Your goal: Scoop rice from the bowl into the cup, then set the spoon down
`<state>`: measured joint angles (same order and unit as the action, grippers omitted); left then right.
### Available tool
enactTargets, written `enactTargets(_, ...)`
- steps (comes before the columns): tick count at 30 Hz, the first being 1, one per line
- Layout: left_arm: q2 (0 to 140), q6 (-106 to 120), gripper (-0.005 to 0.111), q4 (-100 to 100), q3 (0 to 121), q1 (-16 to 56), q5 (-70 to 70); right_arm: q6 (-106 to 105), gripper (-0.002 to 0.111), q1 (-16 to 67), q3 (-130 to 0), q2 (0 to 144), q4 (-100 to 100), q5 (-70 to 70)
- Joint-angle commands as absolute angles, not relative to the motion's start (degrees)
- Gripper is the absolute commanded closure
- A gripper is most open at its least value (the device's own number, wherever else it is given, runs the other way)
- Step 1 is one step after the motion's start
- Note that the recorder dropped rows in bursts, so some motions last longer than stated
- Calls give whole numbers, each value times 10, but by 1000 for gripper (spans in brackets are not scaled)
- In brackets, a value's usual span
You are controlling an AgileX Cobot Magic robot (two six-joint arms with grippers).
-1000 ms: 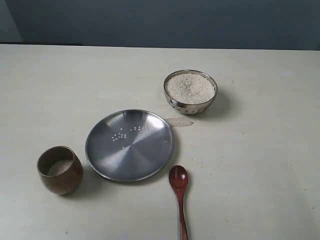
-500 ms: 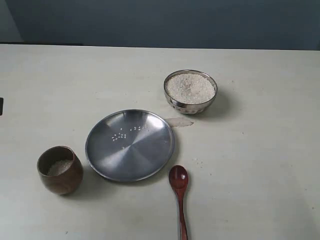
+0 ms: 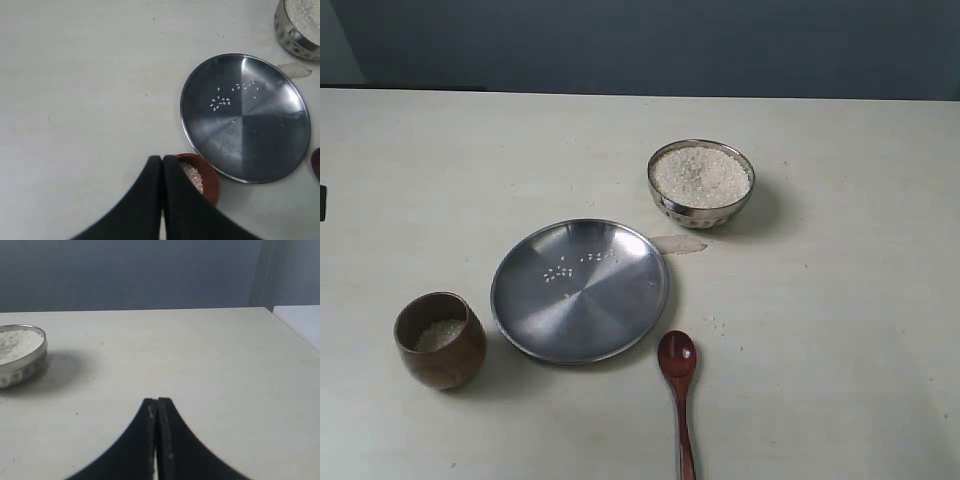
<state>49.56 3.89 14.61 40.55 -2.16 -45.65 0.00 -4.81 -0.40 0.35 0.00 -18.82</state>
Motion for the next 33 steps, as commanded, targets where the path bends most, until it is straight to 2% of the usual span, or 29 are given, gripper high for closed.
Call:
enactTargets(1, 496, 39, 106, 148, 408, -22, -450, 0, 109, -45, 0, 0, 0, -170)
enactTargets(13, 496, 39, 106, 148, 408, -22, -450, 0, 109, -45, 0, 0, 61, 162)
enactTargets(23, 496, 39, 106, 148, 408, -22, -450, 0, 109, -45, 0, 0, 51, 325)
enactTargets(27, 496, 39, 106, 145, 408, -22, -450, 8, 109, -45, -22, 0, -15, 239)
enactTargets(33, 496, 39, 106, 145, 408, -22, -450, 38, 109, -45, -143, 0, -104, 65)
